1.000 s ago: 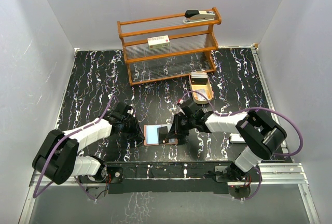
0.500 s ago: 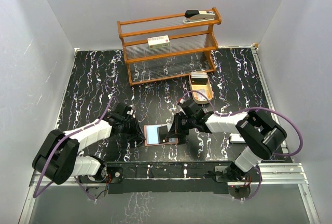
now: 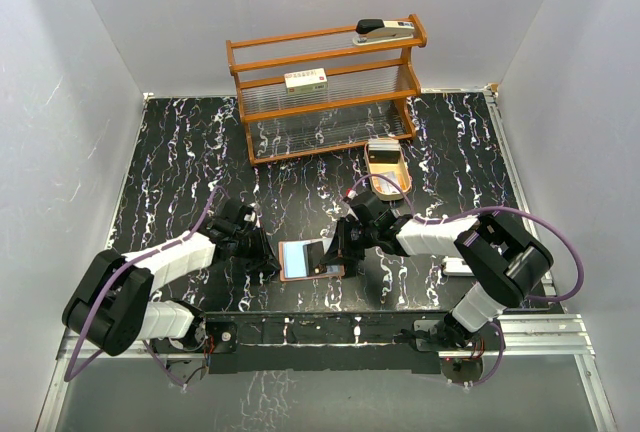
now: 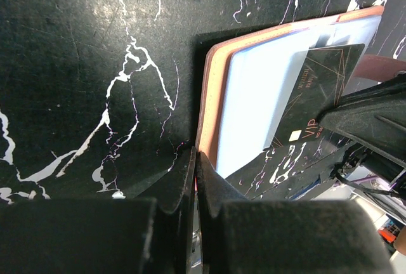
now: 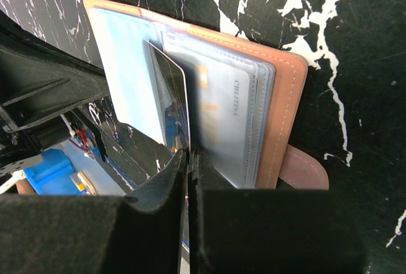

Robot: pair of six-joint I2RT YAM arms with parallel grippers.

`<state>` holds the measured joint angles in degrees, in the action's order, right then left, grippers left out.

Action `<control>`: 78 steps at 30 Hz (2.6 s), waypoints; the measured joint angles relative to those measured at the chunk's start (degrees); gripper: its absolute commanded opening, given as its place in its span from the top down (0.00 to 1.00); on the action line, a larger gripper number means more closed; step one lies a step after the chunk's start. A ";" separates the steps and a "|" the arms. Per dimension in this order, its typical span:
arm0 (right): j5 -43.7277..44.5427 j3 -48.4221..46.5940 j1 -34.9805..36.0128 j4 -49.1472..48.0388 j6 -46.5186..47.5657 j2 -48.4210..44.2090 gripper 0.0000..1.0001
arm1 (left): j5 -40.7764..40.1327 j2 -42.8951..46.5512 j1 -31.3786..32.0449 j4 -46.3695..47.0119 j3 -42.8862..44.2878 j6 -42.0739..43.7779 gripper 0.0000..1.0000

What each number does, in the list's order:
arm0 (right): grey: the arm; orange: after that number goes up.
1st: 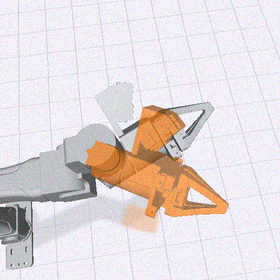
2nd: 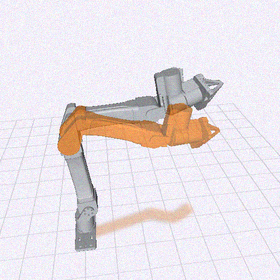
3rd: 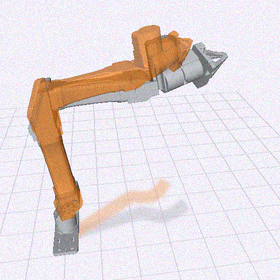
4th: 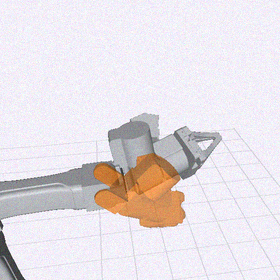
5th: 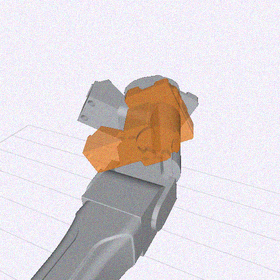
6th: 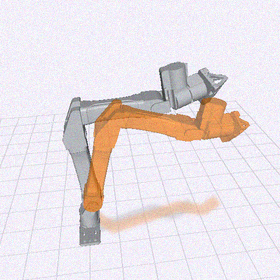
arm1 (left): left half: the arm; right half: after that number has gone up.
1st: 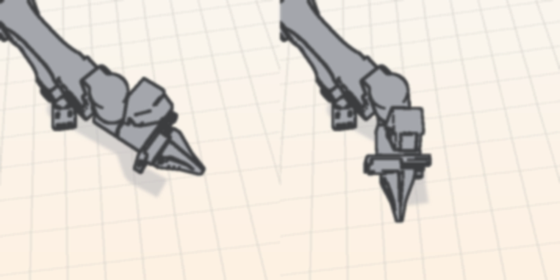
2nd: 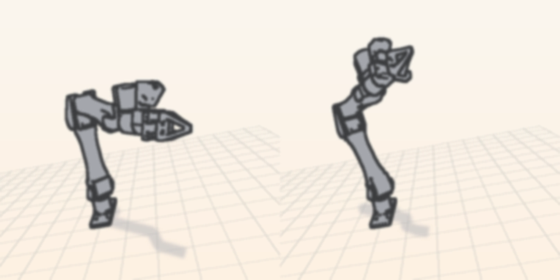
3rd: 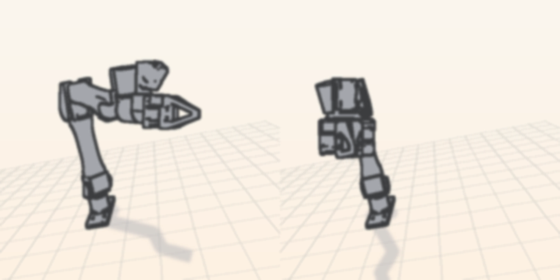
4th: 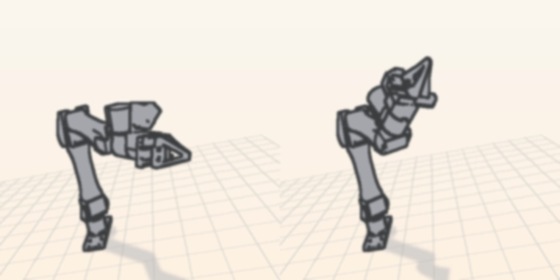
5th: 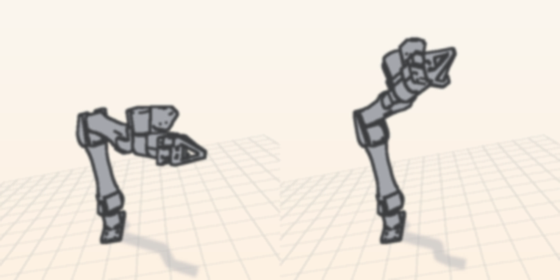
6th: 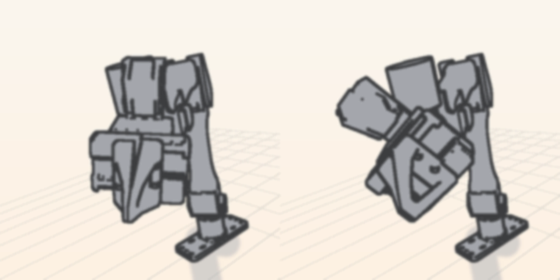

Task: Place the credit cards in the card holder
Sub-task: Insert the credit card into the card holder.

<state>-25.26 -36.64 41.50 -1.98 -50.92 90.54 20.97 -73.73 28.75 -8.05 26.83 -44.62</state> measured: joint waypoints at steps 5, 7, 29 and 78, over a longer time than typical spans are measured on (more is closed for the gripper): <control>0.02 0.00 -0.04 -0.04 -0.04 0.07 1.00 | 0.33 0.02 -0.15 0.57 -0.28 -0.02 1.00; 0.00 0.00 -0.04 -0.07 -0.09 0.13 1.00 | 0.42 0.02 -0.15 0.70 -0.35 -0.02 1.00; -0.48 -0.07 -0.37 -2.91 -0.61 1.33 0.74 | 1.46 0.02 -0.15 2.73 -1.36 -1.03 1.00; 9.99 -10.43 2.56 13.55 5.84 0.81 0.55 | 4.48 -1.20 -0.13 6.32 -2.51 -2.91 1.00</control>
<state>-15.27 -47.07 44.05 11.57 -45.08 91.35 25.45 -74.94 28.62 -1.74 24.32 -47.53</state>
